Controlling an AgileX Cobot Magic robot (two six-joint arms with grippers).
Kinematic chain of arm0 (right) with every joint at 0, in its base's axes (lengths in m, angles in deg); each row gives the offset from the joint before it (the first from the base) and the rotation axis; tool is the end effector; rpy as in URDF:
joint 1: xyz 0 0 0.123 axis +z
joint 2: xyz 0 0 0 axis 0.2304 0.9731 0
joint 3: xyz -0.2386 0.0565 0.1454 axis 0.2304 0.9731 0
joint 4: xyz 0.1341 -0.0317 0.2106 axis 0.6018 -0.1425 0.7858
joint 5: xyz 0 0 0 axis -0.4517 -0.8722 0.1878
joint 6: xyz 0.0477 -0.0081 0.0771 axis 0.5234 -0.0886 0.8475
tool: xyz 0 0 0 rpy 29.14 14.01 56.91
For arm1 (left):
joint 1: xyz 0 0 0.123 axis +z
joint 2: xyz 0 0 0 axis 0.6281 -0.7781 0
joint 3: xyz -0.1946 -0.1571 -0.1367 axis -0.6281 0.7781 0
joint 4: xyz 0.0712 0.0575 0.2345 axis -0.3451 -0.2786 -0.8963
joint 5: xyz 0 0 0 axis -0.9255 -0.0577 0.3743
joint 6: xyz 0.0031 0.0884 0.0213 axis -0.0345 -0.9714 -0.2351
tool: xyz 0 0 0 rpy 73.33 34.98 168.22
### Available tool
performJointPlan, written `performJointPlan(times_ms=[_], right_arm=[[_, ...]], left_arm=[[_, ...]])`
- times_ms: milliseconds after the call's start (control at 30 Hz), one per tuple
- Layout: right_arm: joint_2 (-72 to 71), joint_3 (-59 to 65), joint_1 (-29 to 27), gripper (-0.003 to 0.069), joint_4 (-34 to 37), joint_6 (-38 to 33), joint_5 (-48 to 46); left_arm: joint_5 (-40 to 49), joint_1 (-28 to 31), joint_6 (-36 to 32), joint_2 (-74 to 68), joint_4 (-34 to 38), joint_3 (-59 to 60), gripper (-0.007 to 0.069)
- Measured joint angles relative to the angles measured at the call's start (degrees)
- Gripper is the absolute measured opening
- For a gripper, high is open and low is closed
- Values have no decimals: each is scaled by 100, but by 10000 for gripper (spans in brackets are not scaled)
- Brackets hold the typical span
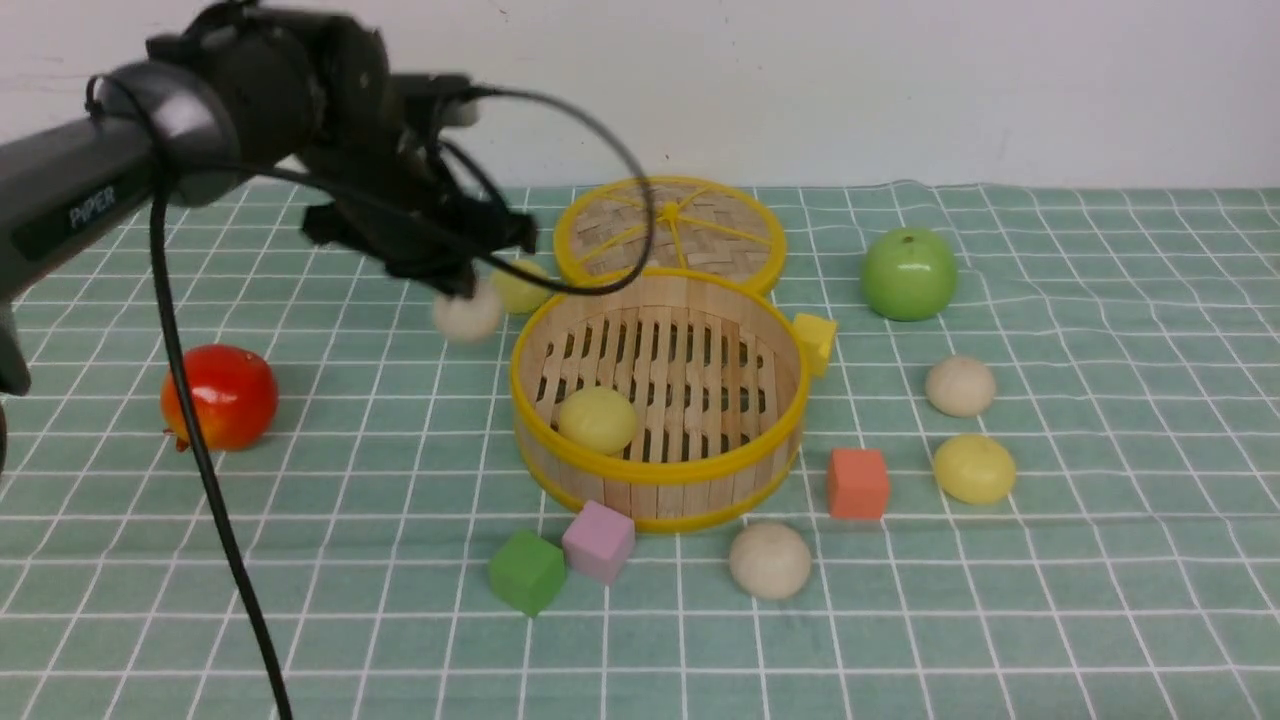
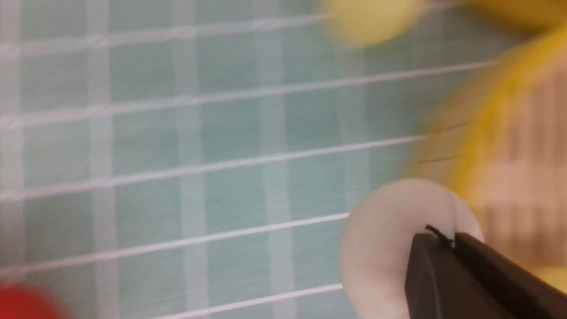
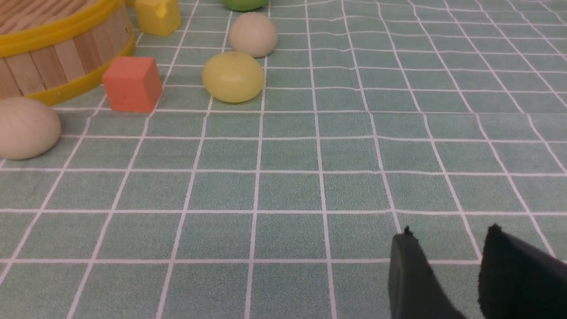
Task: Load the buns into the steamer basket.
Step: Use the left arm to put the steamed stuffed bun into the steamer, then use the left arm to grab a steamed stuffed bun
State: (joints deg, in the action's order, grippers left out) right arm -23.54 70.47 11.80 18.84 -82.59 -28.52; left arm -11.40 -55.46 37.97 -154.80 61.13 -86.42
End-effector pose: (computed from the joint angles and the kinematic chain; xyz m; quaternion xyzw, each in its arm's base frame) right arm 0.0520 -0.0006 0.1746 0.0229 0.8043 0.0059 0.5938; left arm 0.4527 -0.1390 0.2812 0.0690 0.9475 -0.0910 0.2987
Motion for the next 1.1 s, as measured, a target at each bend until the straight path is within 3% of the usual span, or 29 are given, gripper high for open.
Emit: performJointPlan(times_ms=[200,567,667,767,867,967,1100], right_arm=[[0,0,0,240,0,0,0],[0,0,0,240,0,0,0],[0,0,0,240,0,0,0],[0,0,0,240,0,0,0],[0,0,0,240,0,0,0],[0,0,0,240,0,0,0],[0,0,0,240,0,0,0]], left_arm=[[-239,-436,-132,-135,343,-89,-13],[-862,-437,110,-885,309,-89,33],[-844,-437,135,-911,309,-108,101],[-756,-418,147,-888,309,-310,244],[-770,-305,250,-846,342,-617,337],[-1124,-72,430,-846,356,-937,371],[-1913,219,479,-1016,346,-1250,359]])
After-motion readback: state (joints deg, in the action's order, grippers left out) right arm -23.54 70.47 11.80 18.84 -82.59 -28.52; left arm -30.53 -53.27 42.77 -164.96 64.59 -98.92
